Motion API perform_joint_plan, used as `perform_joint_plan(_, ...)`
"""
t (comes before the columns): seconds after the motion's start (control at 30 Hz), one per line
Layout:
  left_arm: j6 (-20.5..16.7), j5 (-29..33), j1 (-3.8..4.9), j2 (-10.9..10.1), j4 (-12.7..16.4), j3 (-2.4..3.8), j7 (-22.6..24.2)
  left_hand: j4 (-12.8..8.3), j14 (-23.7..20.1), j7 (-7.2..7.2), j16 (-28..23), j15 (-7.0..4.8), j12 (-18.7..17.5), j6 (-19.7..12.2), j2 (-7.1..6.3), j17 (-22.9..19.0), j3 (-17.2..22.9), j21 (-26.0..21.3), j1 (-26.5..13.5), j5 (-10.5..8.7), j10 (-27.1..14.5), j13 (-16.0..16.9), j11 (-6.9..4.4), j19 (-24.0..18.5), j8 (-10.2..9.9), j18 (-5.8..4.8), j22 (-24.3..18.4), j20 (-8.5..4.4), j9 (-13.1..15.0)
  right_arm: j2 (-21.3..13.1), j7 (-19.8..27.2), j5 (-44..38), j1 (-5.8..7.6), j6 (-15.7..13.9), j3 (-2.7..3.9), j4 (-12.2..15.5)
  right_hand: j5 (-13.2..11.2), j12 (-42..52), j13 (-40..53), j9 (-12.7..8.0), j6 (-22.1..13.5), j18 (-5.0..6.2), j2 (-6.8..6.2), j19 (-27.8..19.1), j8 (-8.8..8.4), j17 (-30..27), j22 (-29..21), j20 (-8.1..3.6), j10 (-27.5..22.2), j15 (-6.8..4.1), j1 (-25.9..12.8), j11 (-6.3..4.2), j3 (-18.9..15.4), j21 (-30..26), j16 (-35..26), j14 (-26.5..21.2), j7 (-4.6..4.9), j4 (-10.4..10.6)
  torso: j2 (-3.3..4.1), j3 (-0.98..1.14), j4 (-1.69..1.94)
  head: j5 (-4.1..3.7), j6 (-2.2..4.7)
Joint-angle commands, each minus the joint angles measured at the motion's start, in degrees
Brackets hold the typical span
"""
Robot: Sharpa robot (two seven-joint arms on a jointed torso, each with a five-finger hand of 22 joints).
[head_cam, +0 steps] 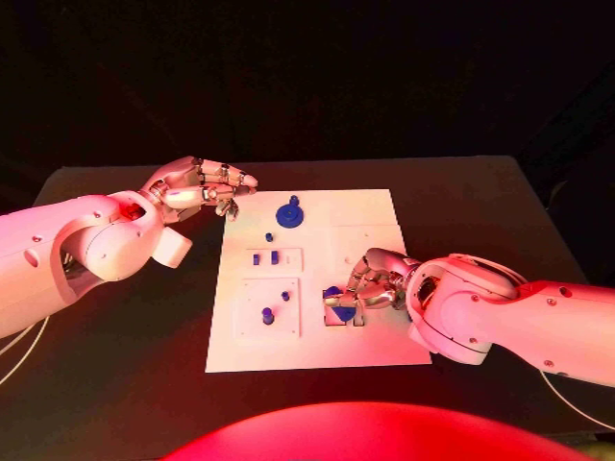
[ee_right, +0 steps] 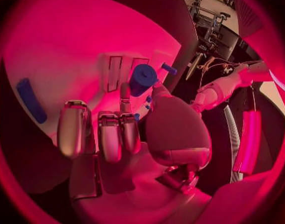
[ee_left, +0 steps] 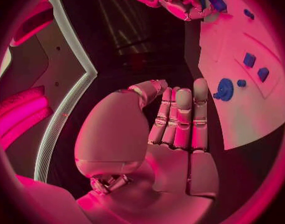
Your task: Assemble the parts on the task board
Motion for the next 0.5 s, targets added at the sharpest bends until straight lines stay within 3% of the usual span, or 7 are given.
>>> perform_joint_plan(0.03, 0.3, 0.4, 0.03, 0.0, 0.2, 0.04, 0.5, 0.1, 0.2, -0.06, 0.3, 0.15, 0.3, -0.4, 0.08, 0.0, 0.2, 0.4, -0.6, 0.27, -0.4, -0.1, -0.05, -0.3, 0.4, 0.90, 0.0, -0.09, 0.1, 0.2, -0.1, -2.6, -0.05, 0.9, 0.00, -0.1, -1.7, 0.2, 15.1, 0.2, -0.3, -0.29, -1.16, 1.2, 0.26, 15.1, 6.4, -0.27, 6.0, -0.43, -1.1, -0.47, -1.1, -0.3, 0.3, 6.0, 0.34, 0.1, -0.01, 0.01, -0.02, 0.21, -0.11)
perform_joint_plan(0.33, 0.3, 0.4, 0.03, 0.0, 0.2, 0.04, 0.4, 0.2, 0.2, -0.06, 0.3, 0.16, 0.4, -0.5, 0.07, 0.1, 0.2, 0.4, -0.7, 0.27, -0.5, -0.1, -0.05, -0.3, 0.4, 0.90, 0.0, -0.08, 0.1, 0.1, 0.0, -3.0, -0.05, 0.4, 0.00, 0.0, -2.4, 0.2, 15.1, 0.3, -0.5, -0.24, -1.86, 1.1, 0.31, 15.1, 6.3, -0.26, 6.0, -0.41, -1.9, -0.44, -1.8, -0.6, 0.3, 6.0, 0.38, 0.1, -0.03, 0.05, -0.13, 0.24, -0.14)
perform_joint_plan(0.5, 0.3, 0.4, 0.03, 0.0, 0.2, 0.04, 0.4, 0.2, 0.2, -0.06, 0.3, 0.16, 0.4, -0.5, 0.07, 0.1, 0.2, 0.4, -0.7, 0.27, -0.5, -0.1, -0.05, -0.3, 0.4, 0.90, 0.0, -0.08, 0.1, -0.5, 0.4, -3.4, -0.12, 0.0, 0.00, 0.6, -2.2, 0.2, 15.1, 0.4, -0.5, -0.25, -1.23, 1.1, 0.36, 15.1, 6.3, -0.25, 6.0, -0.40, -1.8, -0.44, -1.5, -0.6, 0.3, 6.0, 0.37, 0.0, -0.02, 0.08, -0.07, 0.22, -0.13)
